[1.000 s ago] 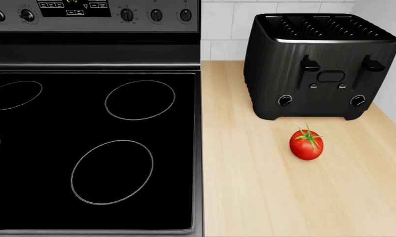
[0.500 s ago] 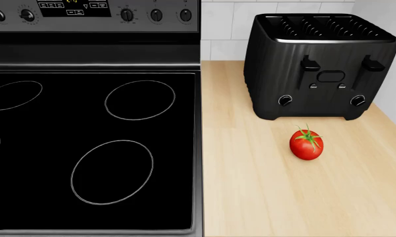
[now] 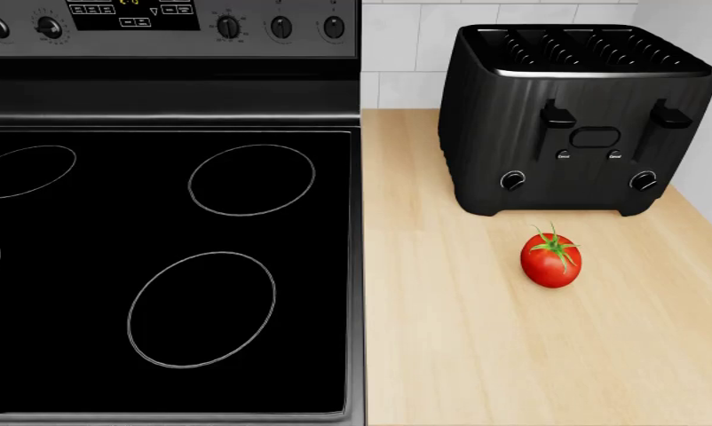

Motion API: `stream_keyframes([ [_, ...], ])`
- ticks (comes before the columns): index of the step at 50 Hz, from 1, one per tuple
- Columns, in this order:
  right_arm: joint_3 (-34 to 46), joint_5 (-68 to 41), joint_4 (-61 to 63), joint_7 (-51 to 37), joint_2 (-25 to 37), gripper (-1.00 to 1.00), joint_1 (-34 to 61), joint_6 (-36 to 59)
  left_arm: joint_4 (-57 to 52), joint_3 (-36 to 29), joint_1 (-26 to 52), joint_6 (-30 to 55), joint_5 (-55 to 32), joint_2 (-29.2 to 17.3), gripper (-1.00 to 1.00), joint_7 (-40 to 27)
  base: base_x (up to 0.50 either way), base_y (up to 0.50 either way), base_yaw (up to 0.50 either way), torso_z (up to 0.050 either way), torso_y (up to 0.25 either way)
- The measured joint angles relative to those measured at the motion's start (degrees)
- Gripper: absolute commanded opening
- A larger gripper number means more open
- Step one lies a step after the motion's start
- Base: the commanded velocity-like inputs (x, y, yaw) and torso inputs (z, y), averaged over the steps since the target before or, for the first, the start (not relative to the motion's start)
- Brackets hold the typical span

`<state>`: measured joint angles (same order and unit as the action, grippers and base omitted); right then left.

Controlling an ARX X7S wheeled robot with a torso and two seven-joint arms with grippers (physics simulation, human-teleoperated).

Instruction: Open the microwave door

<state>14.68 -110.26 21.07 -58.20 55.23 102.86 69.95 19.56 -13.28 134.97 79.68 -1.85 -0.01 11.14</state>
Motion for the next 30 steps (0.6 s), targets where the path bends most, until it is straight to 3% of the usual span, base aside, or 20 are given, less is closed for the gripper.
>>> stream_keyframes([
  [5, 0.1, 0.1, 0.1, 0.1, -0.1, 1.0, -0.4, -0.2, 0.7, 1.4, 0.0, -0.1, 12.3, 0.0, 1.0, 8.3, 0.0, 0.0, 0.0, 0.0, 0.0],
  [9, 0.2, 0.0, 0.2, 0.2, -0.1, 1.0, -0.5, -0.4, 0.3, 4.3, 0.0, -0.7, 19.4, -0.1, 1.0, 10.4, 0.0, 0.0, 0.0, 0.0, 0.0],
  [21, 0.5, 0.1, 0.2, 0.4, 0.0, 1.0, -0.4, -0.4, -7.2, 10.5, 0.0, -5.4, 11.9, -8.5, 1.0, -10.6, 0.0, 0.0, 0.0, 0.0, 0.0],
  [30, 0.7, 0.4, 0.4, 0.6, 0.0, 1.0, -0.9, -0.8, -10.1, 11.8, 0.0, -6.4, 11.0, -13.6, 1.0, -17.1, 0.0, 0.0, 0.0, 0.0, 0.0],
])
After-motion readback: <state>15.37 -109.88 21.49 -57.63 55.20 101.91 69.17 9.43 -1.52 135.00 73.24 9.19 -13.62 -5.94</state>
